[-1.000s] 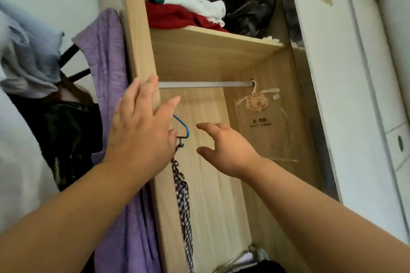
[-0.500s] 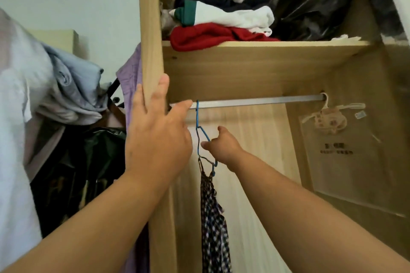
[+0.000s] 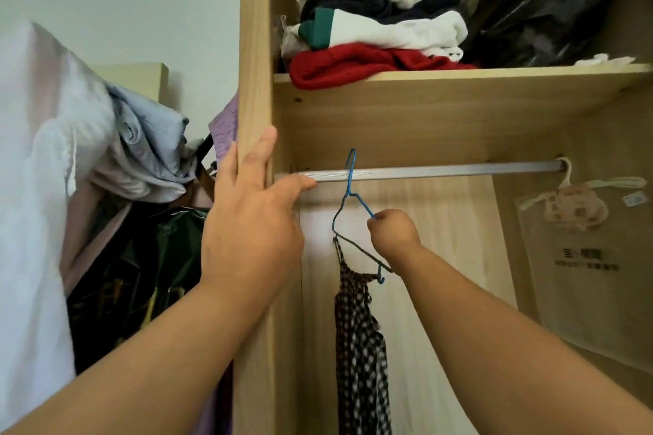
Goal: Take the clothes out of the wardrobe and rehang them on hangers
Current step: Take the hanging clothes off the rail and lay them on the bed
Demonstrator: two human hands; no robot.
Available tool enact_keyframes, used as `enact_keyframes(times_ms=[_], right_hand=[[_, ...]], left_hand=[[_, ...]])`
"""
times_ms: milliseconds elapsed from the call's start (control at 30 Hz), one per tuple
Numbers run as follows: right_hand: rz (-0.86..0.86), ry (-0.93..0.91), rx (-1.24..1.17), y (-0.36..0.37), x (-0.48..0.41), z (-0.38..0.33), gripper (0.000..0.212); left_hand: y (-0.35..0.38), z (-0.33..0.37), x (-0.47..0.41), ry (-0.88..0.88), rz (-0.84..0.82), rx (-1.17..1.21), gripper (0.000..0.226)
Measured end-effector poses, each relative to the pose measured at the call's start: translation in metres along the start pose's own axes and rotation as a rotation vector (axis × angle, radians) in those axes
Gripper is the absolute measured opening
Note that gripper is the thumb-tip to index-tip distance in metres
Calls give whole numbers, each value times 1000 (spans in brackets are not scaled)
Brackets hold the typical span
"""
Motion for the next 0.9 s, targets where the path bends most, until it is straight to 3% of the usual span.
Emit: enact_keyframes(times_ms=[200,433,500,600,767,900], right_hand=[[70,-79,-34,-54,29,19,29],[118,-124,221,-141,106,84,23],[105,-105,297,-162,131,108,21],[76,-76,362,-191,170,138,22],[94,-1,388,-242,242,170,19],[110,157,381,-294,318,197,10]], left_hand=[[-3,-3,1,-7,23,23,43],[-3,13,8,31,40,-87,40],[5,38,19,38,-6,-18,41],[40,90,47,106,-188,230,47],[135,154,139,39,-782,443,70],[168,218,220,52,-1027,605,74]])
Point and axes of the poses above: each hand's wrist, its own x-axis away from the middle knuckle, its own y-axis out of the palm, z = x × y, the point moved 10 cm from there along -x, towards the middle knuckle, and after that the axes turned 2 degrees about x, right-handed, at the moved point
